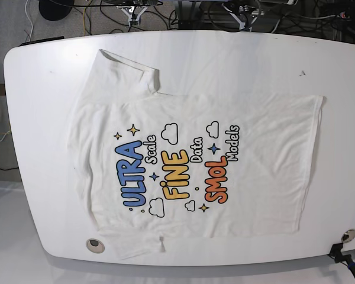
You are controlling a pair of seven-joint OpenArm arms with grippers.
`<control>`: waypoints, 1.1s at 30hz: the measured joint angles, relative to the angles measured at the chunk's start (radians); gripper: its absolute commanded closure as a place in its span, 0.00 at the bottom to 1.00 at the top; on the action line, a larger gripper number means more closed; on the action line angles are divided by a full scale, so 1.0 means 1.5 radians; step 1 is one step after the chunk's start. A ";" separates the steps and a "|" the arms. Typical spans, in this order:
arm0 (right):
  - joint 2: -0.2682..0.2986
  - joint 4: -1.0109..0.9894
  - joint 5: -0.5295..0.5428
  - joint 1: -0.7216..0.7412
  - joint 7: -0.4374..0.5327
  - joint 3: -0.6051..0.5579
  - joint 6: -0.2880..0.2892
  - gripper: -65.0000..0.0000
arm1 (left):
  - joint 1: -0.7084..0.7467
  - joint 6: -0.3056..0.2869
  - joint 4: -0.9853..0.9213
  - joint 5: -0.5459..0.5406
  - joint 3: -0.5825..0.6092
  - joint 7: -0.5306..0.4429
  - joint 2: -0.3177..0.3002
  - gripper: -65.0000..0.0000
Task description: Fold the T-shirt properly
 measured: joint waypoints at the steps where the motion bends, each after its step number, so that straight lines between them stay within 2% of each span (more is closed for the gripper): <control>1: 0.000 -0.005 0.007 0.005 -0.007 -0.007 -0.001 1.00 | -0.002 0.002 -0.005 -0.001 0.004 0.001 0.002 1.00; 4: -0.001 0.004 -0.006 -0.001 0.019 0.001 0.001 1.00 | 0.001 0.000 -0.005 0.000 0.004 -0.020 -0.001 1.00; 30: 0.001 0.003 -0.008 -0.006 0.011 0.001 0.002 1.00 | 0.004 0.000 -0.006 0.000 0.003 -0.011 -0.002 1.00; 33: 0.001 0.003 -0.008 -0.007 0.016 0.002 0.010 1.00 | 0.010 0.001 -0.006 -0.001 0.004 -0.033 -0.005 1.00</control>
